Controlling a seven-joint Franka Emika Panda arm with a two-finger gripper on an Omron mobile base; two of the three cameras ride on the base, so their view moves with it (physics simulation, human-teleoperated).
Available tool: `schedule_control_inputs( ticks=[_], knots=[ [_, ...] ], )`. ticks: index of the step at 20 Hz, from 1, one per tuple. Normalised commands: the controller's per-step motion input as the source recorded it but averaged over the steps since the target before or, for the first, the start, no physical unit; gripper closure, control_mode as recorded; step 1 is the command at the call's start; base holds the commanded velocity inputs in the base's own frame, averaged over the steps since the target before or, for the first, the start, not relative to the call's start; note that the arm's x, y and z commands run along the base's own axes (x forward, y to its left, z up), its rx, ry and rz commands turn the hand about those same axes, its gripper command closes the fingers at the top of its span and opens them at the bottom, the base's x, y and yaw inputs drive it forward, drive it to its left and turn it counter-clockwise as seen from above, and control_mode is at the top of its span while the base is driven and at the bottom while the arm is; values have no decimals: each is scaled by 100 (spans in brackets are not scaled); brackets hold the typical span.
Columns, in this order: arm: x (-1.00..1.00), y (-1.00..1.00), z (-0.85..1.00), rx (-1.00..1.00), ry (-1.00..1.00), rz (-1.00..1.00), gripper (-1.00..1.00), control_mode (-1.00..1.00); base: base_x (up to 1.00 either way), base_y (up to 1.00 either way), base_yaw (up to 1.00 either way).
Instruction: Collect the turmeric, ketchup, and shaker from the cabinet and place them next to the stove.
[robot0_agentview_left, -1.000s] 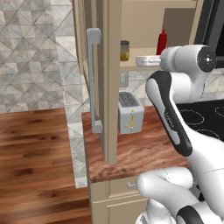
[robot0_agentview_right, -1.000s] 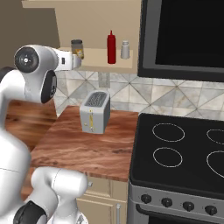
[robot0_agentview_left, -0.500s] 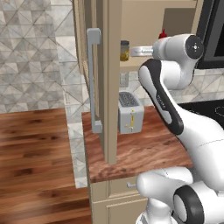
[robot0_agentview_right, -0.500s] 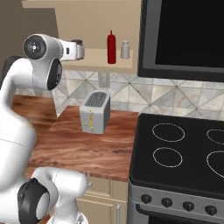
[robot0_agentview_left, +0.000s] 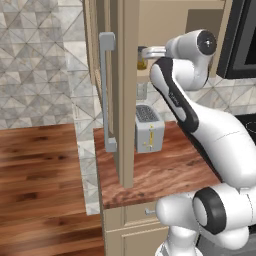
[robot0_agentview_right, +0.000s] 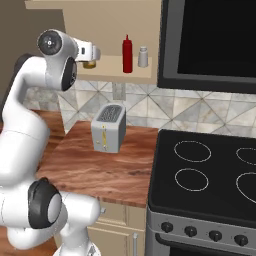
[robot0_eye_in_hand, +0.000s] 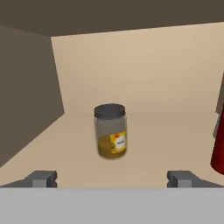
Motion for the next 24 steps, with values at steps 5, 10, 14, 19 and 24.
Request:
schedule_control_inputs(
  ticks=[5, 10, 14, 19, 24],
  knots=[
    [35, 10, 0, 0, -6, 0, -100, -100, 0, 0, 0],
    [27, 8, 0, 0, -14, 0, -100, -100, 0, 0, 0],
    [21, 9, 0, 0, -8, 0, -100, -100, 0, 0, 0],
    [21, 2, 0, 0, 0, 0, -100, -100, 0, 0, 0],
    [29, 3, -4, 0, 0, 0, -100, -100, 0, 0, 0]
  ],
)
